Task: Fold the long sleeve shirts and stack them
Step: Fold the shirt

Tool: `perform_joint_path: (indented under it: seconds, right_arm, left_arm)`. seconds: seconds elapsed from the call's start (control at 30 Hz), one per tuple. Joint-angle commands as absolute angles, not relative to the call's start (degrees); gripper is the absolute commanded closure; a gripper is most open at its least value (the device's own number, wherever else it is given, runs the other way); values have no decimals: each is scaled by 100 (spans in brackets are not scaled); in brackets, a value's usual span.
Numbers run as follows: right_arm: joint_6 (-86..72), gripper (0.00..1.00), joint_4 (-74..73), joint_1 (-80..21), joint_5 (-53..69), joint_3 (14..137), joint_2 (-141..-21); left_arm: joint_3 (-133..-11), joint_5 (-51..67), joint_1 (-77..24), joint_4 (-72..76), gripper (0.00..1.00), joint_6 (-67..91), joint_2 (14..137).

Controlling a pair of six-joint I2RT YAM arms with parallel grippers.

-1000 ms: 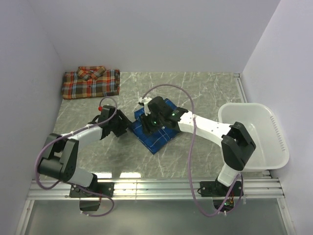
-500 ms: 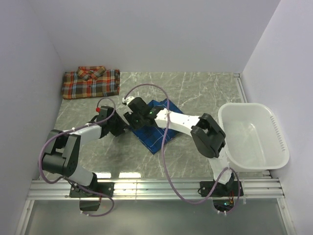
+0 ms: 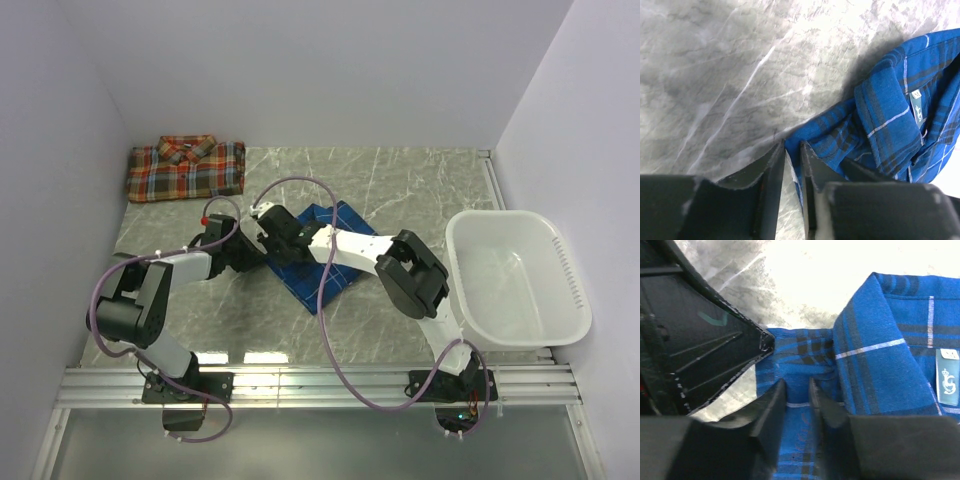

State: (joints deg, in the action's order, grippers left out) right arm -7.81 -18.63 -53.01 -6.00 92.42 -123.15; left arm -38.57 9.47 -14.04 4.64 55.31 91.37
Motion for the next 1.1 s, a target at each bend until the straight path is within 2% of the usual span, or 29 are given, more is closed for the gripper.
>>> perform_joint_path:
  seconds: [0.0,0.17,0.23,0.27,0.5,0.73,0.83,0.93,1.03,1.07]
  right_arm:
    - [-800,73,-1591,-5344,-651,9325,-12314]
    - [-826,94,-1521,-5353,-510,9246,-12226]
    - [-844,96,-1494,-5352,-492,9211,-12121]
    - [-835,98,-1459,-5353,-466,9176,-12077]
    - [-870,99,-1196,-5353,-229,8904,-11576]
    - [-826,100,-1143,-5361,245,8824,-11575]
    - [-870,98,-1064,-5370,325,8771,-11663]
    - [-870,88,-1257,-5370,290,9017,-11979]
    - [-870,76,-1274,-5353,308,9062,-12068]
    - [-870,67,-1283,-5361,290,9053,-11980]
  left_arm:
    - [-3683,923,-1424,298,74,5449,9422]
    - [-3648,993,-1433,413,89,5458,9518]
    - [-3639,993,-1433,431,97,5467,9519]
    - [-3630,984,-1433,439,98,5467,9501]
    - [-3586,949,-1433,457,99,5475,9422]
    - [-3577,949,-1433,483,99,5493,9396]
    - [-3568,958,-1433,492,99,5502,9387]
    - [-3542,975,-1433,545,97,5554,9352]
    - [-3516,897,-1433,510,88,5625,9238]
    - [-3533,836,-1424,466,85,5625,9185]
